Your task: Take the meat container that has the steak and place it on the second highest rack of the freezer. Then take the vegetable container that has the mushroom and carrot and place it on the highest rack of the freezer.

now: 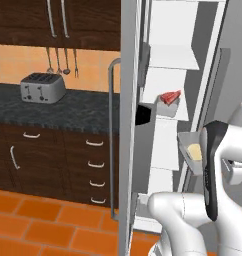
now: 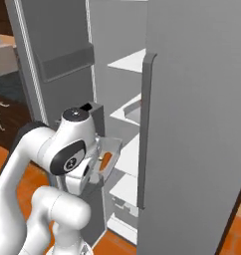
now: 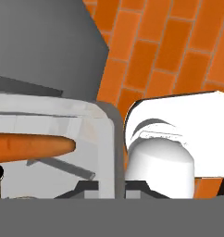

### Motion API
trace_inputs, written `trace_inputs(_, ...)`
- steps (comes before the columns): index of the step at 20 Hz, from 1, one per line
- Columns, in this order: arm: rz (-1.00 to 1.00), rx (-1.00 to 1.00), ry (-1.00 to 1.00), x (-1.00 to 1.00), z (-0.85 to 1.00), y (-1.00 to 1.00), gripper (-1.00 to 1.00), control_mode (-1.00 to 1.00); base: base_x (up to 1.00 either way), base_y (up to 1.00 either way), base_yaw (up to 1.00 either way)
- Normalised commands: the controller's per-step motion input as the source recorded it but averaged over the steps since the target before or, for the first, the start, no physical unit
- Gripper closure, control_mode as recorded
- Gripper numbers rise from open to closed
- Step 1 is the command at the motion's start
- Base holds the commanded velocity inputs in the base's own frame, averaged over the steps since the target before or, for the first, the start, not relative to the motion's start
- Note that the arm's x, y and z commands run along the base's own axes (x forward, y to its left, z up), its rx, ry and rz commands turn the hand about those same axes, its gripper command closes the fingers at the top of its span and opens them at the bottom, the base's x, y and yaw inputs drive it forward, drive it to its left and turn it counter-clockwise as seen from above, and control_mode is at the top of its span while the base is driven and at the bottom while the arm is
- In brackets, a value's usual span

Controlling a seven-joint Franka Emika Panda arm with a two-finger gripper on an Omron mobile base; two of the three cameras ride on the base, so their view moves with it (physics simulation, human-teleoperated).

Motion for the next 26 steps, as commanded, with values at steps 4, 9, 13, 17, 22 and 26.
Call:
trace_inputs(4, 0.0, 0.0, 0.0, 0.0, 0.0, 0.0, 1.0, 1.0, 0.24, -0.04, 0.33)
trace_inputs(9, 0.0, 0.0, 0.0, 0.0, 0.0, 0.0, 1.0, 1.0, 0.49, -0.13, 0.21)
trace_inputs(13, 0.0, 0.0, 0.0, 0.0, 0.0, 0.0, 1.0, 1.0, 0.07, -0.39, 0.12)
trace_inputs(17, 0.0, 0.0, 0.0, 0.0, 0.0, 0.0, 1.0, 1.0, 0.05, -0.51, 0.09)
trace_inputs(22, 0.0, 0.0, 0.0, 0.0, 0.0, 0.0, 1.0, 1.0, 0.01, -0.31, 0.03)
trace_inputs(26, 0.0, 0.0, 0.0, 0.0, 0.0, 0.0, 1.0, 1.0, 0.0, 0.0, 0.0)
